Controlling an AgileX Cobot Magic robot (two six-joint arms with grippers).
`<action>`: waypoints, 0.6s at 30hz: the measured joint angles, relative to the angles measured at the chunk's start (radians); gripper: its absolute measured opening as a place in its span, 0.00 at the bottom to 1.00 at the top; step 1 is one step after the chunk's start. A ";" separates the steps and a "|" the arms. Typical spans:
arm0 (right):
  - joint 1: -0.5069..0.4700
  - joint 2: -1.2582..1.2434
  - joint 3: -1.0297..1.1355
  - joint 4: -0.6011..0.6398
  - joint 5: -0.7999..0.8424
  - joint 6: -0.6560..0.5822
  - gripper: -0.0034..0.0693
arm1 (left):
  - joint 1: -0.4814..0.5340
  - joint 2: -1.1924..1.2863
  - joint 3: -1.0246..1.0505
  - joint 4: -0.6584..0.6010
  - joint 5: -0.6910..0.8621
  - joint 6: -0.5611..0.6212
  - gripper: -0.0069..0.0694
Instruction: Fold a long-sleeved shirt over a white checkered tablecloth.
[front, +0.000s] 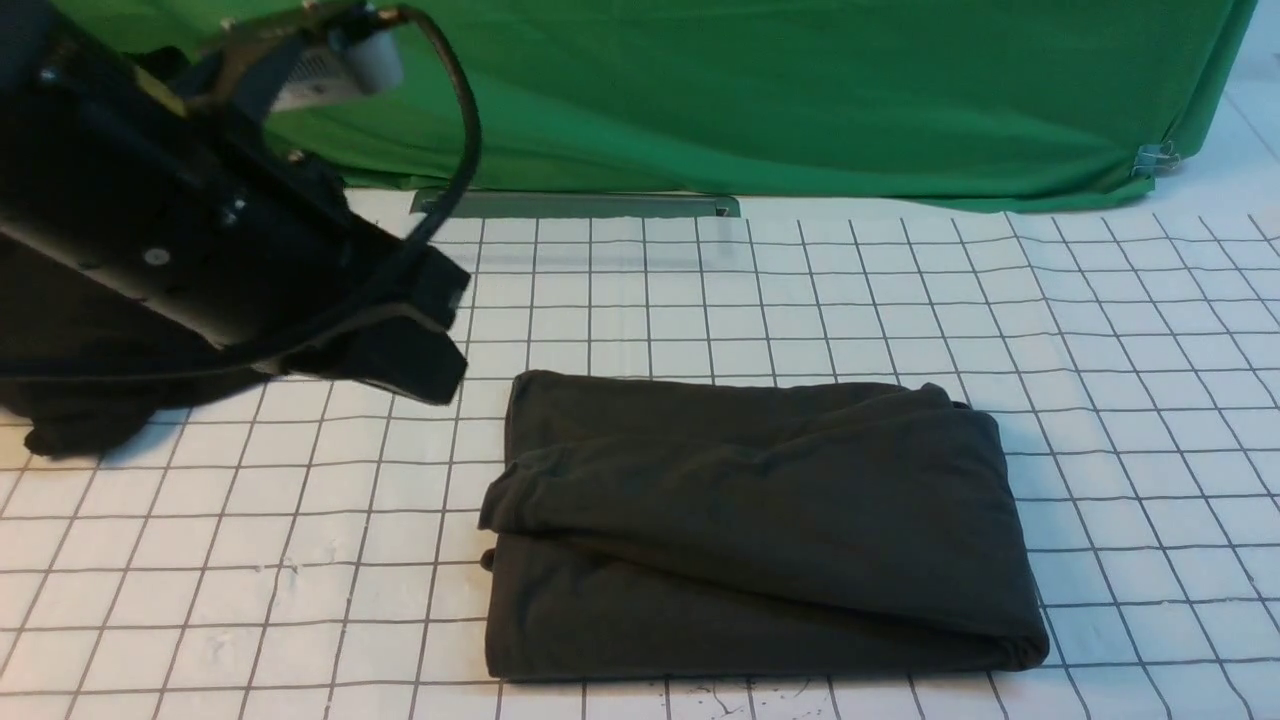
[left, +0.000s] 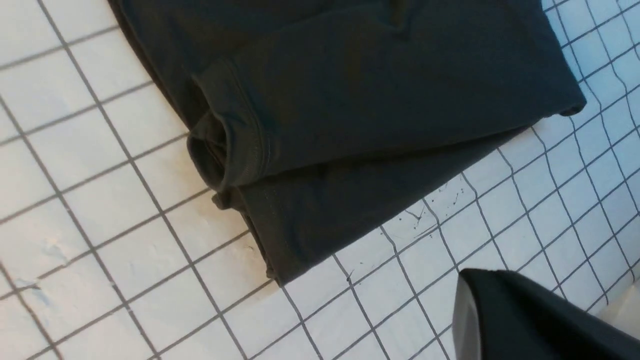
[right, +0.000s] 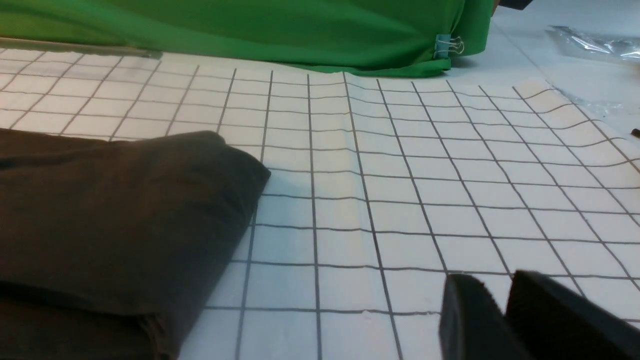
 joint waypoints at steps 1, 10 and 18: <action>0.000 0.000 0.000 0.000 0.000 0.000 0.22 | 0.000 -0.049 0.000 0.019 0.001 0.000 0.09; -0.003 0.000 0.000 0.000 0.000 0.000 0.27 | 0.000 -0.413 0.090 0.112 -0.064 -0.027 0.09; -0.003 0.000 0.000 0.000 0.001 0.000 0.29 | 0.000 -0.772 0.470 0.082 -0.390 0.022 0.09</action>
